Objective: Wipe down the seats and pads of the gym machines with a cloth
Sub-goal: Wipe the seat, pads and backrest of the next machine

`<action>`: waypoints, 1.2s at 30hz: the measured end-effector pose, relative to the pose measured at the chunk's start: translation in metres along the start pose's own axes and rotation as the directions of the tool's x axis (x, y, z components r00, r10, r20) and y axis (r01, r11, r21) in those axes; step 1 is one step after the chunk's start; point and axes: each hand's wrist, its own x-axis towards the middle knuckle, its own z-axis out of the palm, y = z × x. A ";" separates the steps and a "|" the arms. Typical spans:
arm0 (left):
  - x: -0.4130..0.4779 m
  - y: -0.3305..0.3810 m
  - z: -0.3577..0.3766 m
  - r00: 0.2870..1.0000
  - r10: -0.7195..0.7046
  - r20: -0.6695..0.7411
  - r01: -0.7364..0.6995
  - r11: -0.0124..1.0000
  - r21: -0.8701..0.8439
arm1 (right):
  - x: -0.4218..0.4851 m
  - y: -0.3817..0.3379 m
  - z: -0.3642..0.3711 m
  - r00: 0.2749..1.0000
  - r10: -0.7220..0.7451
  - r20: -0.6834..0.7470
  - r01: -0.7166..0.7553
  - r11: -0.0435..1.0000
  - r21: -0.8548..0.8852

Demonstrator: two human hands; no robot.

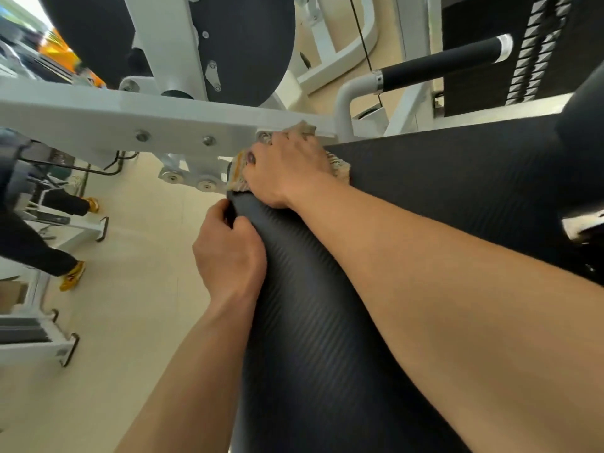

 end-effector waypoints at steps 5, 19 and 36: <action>0.001 0.000 -0.002 0.999 -0.038 -0.007 0.037 0.997 -0.066 | 0.024 -0.031 0.002 0.990 -0.134 0.049 0.133 0.991 0.032; -0.011 0.003 0.007 0.982 0.190 -0.005 -0.187 0.970 0.155 | -0.037 0.111 -0.026 0.998 0.052 -0.020 -0.051 0.997 0.061; -0.060 0.115 0.134 0.676 0.570 0.467 -0.640 0.768 -0.012 | -0.104 0.169 -0.053 0.898 0.432 0.081 -0.352 0.598 0.720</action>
